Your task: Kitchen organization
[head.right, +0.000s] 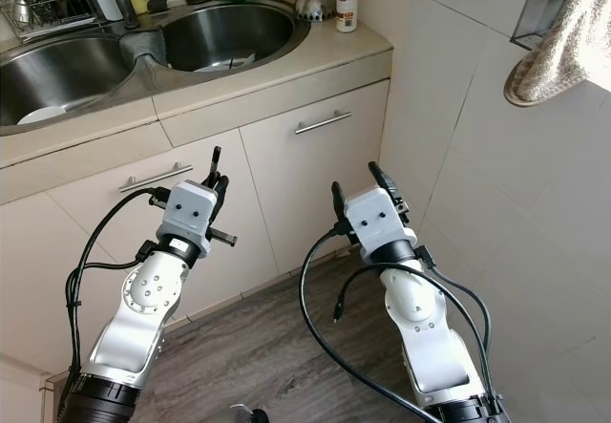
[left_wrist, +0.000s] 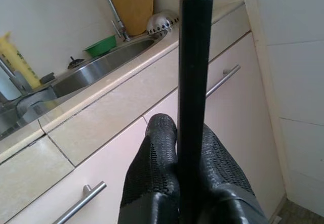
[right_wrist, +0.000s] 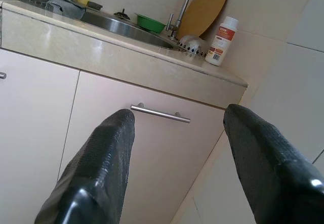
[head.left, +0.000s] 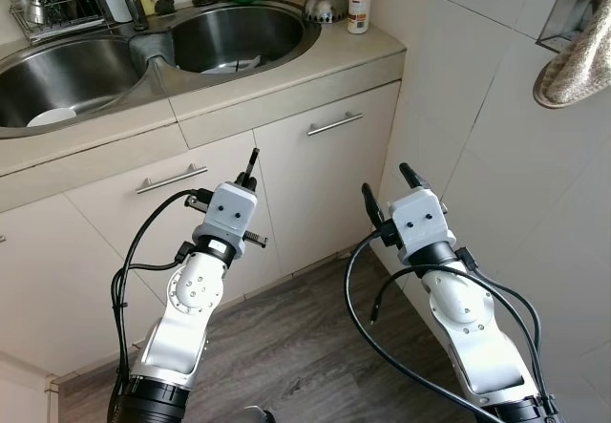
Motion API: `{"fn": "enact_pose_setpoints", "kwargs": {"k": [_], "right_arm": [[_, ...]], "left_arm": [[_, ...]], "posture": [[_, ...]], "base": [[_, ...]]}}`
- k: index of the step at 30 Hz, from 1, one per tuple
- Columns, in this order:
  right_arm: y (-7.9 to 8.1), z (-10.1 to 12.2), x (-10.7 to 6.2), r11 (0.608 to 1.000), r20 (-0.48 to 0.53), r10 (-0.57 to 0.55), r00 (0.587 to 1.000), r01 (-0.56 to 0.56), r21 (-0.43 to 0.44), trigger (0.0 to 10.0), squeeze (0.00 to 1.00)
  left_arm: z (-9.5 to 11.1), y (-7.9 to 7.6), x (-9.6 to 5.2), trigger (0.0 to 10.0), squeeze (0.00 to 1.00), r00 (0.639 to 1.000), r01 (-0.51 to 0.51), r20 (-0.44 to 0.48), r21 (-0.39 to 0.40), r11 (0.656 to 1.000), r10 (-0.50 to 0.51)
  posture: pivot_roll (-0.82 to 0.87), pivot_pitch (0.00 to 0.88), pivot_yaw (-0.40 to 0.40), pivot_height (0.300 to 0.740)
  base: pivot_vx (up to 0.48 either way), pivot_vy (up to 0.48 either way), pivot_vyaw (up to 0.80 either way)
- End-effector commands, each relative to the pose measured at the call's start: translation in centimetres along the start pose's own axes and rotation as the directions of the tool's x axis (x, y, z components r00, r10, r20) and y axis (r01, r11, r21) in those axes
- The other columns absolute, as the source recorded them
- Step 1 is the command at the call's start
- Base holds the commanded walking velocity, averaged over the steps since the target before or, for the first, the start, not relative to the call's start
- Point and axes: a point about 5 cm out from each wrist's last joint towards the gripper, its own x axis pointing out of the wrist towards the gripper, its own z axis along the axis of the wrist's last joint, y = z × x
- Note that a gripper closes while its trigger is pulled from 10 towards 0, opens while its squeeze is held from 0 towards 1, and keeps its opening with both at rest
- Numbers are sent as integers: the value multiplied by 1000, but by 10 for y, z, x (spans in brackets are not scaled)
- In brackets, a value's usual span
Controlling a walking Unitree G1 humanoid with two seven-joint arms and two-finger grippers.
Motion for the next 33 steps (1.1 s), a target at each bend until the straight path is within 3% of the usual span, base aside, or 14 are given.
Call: {"fn": "enact_pose_setpoints", "kwargs": {"k": [1, 7, 9, 16, 27, 32, 33], "right_arm": [[2, 1, 1, 1000, 3, 9, 1000, -9, 4, 10000, 0], [3, 1, 2, 1000, 5, 14, 1000, -14, -6, 10000, 0], [4, 3, 3, 998, 11, 28, 1000, -27, -53, 10000, 0], [1, 3, 4, 1000, 17, 7, 1000, -7, -24, 10000, 0], [2, 2, 5, 1000, 18, 2, 1000, -2, -18, 10000, 0], [0, 2, 5, 999, 14, -15, 1000, 14, 36, 10000, 0], [-2, 2, 5, 994, 1, -28, 1000, 28, 109, 10000, 0]], "left_arm": [[1, 1, 1, 10000, 0, 1000, -4, 7, 12, 1000, 4], [0, 2, 1, 10000, 0, 1000, -7, 5, 16, 1000, 7], [2, 3, 2, 10000, 0, 1000, -16, 14, 15, 1000, 16], [11, 5, 3, 10000, 0, 997, -31, 76, -13, 999, 32], [11, 6, 3, 10000, 0, 997, -30, 76, -6, 1000, 31], [11, 5, 3, 10000, 0, 996, -29, 86, -18, 999, 30], [12, 4, 3, 10000, 0, 996, -21, 90, -28, 999, 23]], "posture": [[-99, 44, 30, 740], [-97, 48, 29, 740], [-99, 48, 29, 740], [-96, 49, 30, 740], [-93, 49, 28, 740], [-93, 50, 27, 740], [-94, 51, 28, 740]], "base": [[0, 0, 0], [0, 0, 0], [0, 0, 800], [0, 0, 800], [0, 0, 800], [0, 0, 0], [0, 0, 0]]}}
